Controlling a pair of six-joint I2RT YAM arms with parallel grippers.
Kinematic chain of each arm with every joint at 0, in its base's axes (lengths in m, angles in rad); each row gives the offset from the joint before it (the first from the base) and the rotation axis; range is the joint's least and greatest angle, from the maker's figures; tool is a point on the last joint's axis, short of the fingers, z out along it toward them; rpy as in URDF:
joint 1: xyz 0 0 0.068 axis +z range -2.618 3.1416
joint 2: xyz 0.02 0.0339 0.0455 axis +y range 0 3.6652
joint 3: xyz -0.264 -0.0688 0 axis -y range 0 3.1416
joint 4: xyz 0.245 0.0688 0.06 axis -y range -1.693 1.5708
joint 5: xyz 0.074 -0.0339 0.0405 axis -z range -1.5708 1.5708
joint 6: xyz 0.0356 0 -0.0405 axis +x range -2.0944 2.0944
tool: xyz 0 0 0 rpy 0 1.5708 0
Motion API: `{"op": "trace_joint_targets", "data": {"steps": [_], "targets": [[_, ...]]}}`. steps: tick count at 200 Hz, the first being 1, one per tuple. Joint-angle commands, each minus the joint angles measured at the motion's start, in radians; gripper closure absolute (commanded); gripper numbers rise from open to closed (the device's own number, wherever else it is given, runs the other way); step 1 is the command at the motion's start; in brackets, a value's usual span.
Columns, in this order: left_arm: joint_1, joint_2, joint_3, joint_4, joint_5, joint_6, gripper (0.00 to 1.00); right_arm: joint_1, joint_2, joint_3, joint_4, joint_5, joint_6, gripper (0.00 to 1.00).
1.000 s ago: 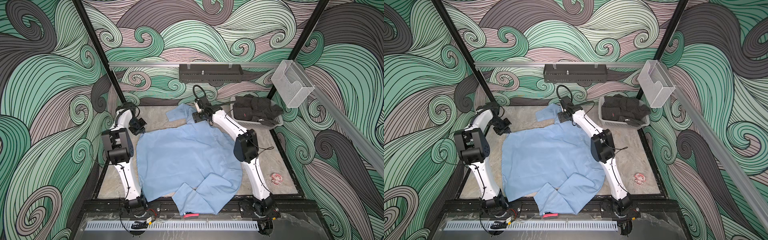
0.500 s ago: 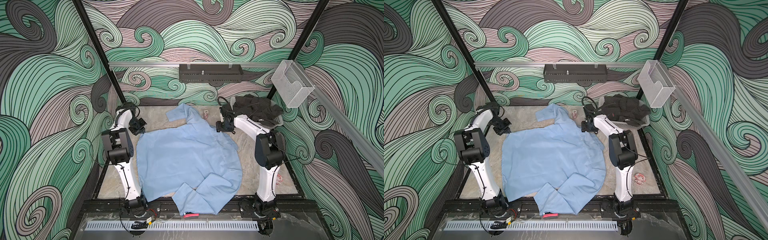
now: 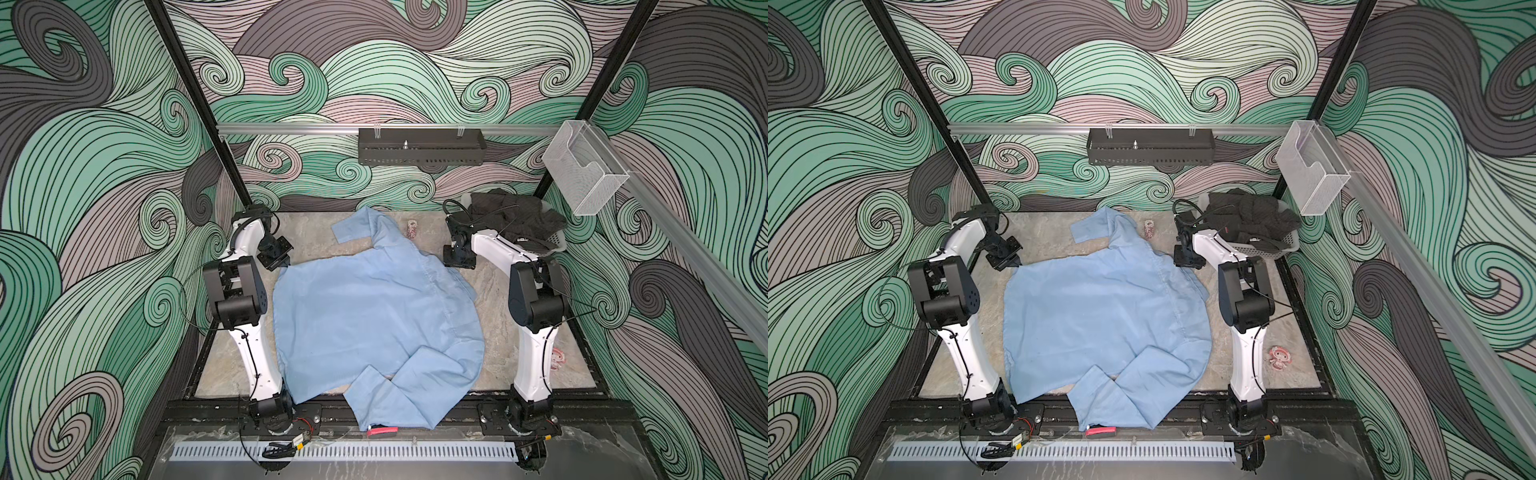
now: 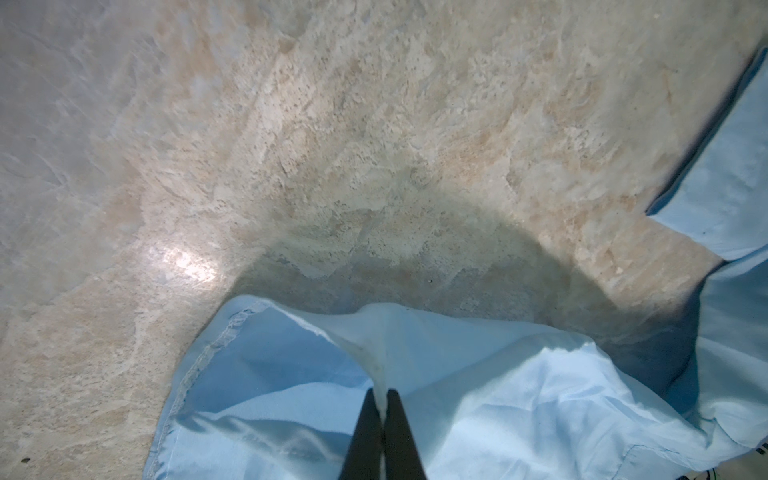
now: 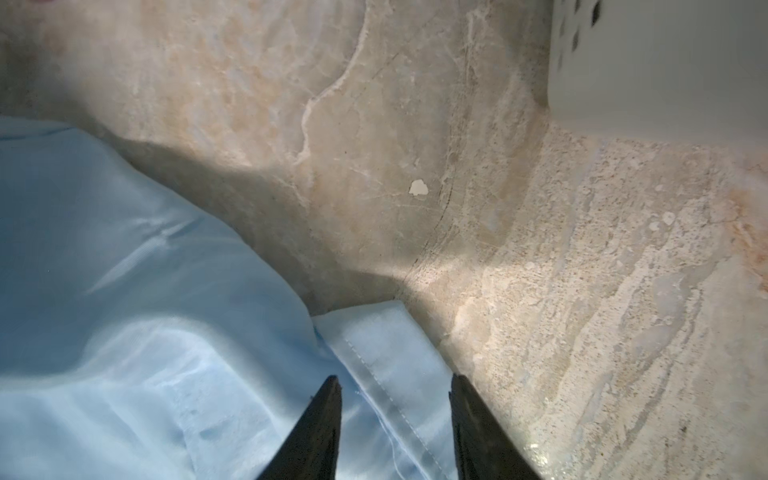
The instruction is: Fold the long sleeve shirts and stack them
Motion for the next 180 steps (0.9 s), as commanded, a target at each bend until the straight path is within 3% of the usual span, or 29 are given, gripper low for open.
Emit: {"op": "trace_joint_targets", "data": {"steps": [1, 76, 130, 180], "targets": [[0.002, -0.005, 0.019, -0.026, -0.019, -0.003, 1.0, 0.056, 0.048, 0.038, -0.055, -0.012, 0.004, 0.45], [0.002, -0.011, 0.015, -0.026, -0.017, -0.002, 1.0, 0.166, 0.094, 0.014, -0.084, -0.007, 0.009, 0.35], [0.002, -0.012, 0.016, -0.027, -0.012, -0.002, 1.0, 0.095, -0.016, 0.025, -0.084, 0.028, -0.013, 0.31], [0.002, -0.011, 0.015, -0.022, -0.012, -0.003, 1.0, 0.06, 0.052, 0.116, -0.117, 0.002, -0.035, 0.32]]}}
